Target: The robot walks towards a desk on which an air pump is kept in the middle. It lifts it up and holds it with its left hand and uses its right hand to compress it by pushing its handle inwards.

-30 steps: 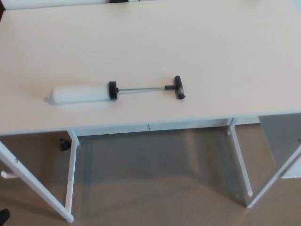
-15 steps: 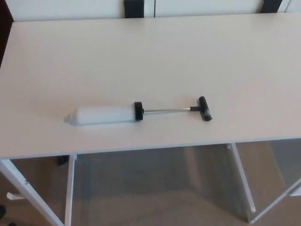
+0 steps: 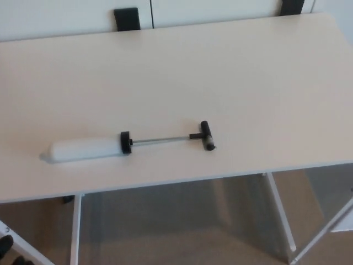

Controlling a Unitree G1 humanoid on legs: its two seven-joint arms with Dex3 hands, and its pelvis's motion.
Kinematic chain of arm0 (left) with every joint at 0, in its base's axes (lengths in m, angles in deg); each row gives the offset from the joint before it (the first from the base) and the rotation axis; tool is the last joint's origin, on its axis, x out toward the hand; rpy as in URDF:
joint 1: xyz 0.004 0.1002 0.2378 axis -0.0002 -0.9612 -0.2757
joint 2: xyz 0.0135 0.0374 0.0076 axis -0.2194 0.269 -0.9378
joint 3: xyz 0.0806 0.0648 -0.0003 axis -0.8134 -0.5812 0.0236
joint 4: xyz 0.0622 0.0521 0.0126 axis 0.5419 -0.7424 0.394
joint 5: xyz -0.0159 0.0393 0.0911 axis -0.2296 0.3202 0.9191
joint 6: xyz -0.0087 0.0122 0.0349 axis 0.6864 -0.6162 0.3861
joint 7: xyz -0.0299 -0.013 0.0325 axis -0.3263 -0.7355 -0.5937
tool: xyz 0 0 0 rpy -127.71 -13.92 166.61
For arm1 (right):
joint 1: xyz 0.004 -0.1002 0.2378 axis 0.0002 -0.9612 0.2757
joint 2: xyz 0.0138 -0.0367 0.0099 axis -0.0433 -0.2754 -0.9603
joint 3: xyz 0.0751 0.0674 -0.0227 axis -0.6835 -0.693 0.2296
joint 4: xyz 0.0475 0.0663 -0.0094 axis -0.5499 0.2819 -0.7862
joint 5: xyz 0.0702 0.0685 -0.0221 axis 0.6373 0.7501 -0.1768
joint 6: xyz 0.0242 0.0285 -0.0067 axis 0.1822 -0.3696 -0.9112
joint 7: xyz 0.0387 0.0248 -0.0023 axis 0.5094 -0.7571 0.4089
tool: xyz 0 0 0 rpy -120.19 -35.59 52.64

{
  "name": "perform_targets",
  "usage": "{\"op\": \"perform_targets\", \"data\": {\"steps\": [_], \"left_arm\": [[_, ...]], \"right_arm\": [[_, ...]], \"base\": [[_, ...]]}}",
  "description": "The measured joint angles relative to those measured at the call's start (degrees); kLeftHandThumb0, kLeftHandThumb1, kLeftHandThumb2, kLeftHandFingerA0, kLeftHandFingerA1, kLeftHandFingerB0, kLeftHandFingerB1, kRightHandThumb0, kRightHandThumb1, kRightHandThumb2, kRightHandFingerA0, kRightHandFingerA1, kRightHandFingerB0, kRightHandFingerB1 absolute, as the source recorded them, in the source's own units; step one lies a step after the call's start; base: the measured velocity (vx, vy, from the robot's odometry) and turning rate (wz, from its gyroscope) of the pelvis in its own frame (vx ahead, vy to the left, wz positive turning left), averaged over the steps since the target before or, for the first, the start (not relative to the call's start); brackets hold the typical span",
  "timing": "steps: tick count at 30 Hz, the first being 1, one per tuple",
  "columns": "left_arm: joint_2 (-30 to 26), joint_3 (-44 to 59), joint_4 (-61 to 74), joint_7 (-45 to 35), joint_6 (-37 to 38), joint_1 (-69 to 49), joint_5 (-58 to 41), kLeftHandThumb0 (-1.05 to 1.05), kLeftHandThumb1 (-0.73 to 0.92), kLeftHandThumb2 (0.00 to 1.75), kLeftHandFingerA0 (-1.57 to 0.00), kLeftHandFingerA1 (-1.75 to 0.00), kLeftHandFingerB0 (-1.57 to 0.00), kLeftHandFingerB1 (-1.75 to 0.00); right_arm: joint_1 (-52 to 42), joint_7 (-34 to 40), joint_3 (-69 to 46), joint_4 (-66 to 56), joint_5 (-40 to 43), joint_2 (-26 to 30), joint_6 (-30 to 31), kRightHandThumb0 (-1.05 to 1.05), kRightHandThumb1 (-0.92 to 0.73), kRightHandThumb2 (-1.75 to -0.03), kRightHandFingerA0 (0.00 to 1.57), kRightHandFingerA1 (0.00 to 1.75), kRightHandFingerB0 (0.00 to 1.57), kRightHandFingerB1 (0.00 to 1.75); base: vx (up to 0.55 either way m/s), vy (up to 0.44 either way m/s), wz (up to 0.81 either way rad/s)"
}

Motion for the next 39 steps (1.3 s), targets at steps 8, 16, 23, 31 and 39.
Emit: {"op": "perform_targets", "data": {"steps": [8,16,23,31,39], "left_arm": [[-0.95,-0.44,0.99,0.28,-1.73,-0.71,0.14,-0.23,0.78,0.62,-0.37,-0.41,-0.30,-0.36],[-1.47,-1.00,2.45,0.13,-3.50,-1.75,0.13,-0.23,0.78,0.64,-0.41,-0.43,-0.33,-0.38],[-1.61,-1.17,6.74,-0.03,-6.11,-4.62,0.01,-0.25,0.80,0.65,-0.38,-0.43,-0.29,-0.37],[-3.22,-1.18,10.44,-0.81,-8.69,-6.86,-0.22,-0.31,0.73,0.70,-0.26,-0.42,-0.22,-0.39],[-4.18,2.73,16.41,-3.23,-13.93,-12.77,-3.70,-0.18,0.65,0.65,-0.17,-0.38,-0.09,-0.18]], "right_arm": [[-1.10,0.03,0.18,0.11,-0.08,-0.83,-0.27,-0.27,-0.70,-0.60,0.74,0.50,0.54,0.43],[-1.33,0.12,0.44,0.82,-0.19,-0.95,-0.48,-0.29,-0.70,-0.60,0.75,0.50,0.57,0.43],[-1.48,-0.01,0.37,1.80,-0.13,-0.38,-0.83,-0.29,-0.68,-0.60,0.75,0.50,0.55,0.43],[-1.63,-0.03,0.43,2.24,-0.13,-0.37,-1.05,-0.29,-0.70,-0.60,0.75,0.52,0.57,0.44],[-1.98,-0.07,0.44,2.17,-0.13,-0.39,-1.43,-0.29,-0.69,-0.60,0.74,0.49,0.57,0.44]], "base": [[0.05,0.149,-0.05],[0.03,0.071,0.06],[-0.02,-0.078,0.00],[0.00,-0.021,0.00],[0.00,0.000,0.00]]}}
